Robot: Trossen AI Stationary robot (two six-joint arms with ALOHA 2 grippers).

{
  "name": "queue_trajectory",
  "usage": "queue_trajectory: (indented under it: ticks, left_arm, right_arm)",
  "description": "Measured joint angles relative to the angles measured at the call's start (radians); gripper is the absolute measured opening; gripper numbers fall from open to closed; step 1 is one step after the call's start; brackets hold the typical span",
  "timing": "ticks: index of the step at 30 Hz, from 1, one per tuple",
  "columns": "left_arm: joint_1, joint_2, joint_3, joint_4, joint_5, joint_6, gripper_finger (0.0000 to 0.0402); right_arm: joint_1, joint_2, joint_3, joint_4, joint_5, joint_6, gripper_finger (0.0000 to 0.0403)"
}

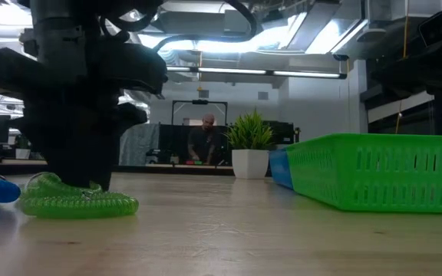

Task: Sort spring keychains
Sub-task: Put the green spring keychain into the green bin

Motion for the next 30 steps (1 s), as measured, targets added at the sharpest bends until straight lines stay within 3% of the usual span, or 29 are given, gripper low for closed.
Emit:
queue_trajectory:
  ticks: [11,22,30]
  left_arm:
    - [0.0,-0.002,-0.001,-0.003,-0.004,0.0,0.0017]
    - [0.0,-0.011,0.066,-0.061,-0.036,0.044,0.0022]
    - [-0.001,-0.104,0.089,-0.118,-0.109,0.038,0.002]
  right_arm:
    - [0.0,0.0,0.0,0.0,0.0,0.0,0.0136]
    - [0.0,0.0,0.0,0.0,0.0,0.0,0.0136]
    - [0.0,0.0,0.0,0.0,0.0,0.0,0.0136]
